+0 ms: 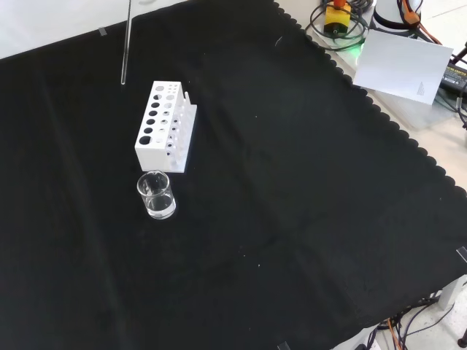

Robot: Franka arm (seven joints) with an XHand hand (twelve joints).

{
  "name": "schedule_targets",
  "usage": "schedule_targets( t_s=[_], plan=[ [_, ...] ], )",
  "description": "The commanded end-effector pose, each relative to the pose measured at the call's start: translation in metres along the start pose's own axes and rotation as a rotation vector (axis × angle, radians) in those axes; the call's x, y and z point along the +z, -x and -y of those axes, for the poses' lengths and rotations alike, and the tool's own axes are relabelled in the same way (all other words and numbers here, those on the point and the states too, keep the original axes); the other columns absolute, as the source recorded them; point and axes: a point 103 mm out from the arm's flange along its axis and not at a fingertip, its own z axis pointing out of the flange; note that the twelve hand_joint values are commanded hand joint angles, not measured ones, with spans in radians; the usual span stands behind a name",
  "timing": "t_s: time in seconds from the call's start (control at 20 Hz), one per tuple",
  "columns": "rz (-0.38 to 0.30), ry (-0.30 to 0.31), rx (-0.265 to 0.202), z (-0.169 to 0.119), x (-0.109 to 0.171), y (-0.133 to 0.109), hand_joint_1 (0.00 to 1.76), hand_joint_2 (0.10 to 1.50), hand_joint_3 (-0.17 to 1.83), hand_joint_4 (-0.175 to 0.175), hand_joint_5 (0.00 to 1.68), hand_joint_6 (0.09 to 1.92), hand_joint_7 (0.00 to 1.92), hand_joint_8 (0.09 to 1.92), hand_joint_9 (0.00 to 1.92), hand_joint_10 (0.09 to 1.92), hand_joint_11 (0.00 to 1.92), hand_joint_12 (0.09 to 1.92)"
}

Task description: Put the glass rod back on the white test tube rack.

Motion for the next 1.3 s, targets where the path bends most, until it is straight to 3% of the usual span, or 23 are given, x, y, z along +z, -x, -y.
schedule_targets(
  t_s=[0.05,0.45,1.3],
  plan=[
    [-0.002,0.027,0.008,0.018,-0.014,0.012,1.32,0.61,0.77,-0.175,1.24,0.51,1.28,0.99,1.62,0.77,1.64,0.80],
    [-0.003,0.025,0.024,0.042,-0.018,0.019,1.32,0.61,0.77,-0.175,1.24,0.51,1.28,0.99,1.62,0.77,1.64,0.80],
    [-0.017,-0.031,0.003,0.045,0.016,0.016,1.32,0.61,0.78,-0.175,1.24,0.51,1.28,0.99,1.62,0.77,1.64,0.80]
  ],
)
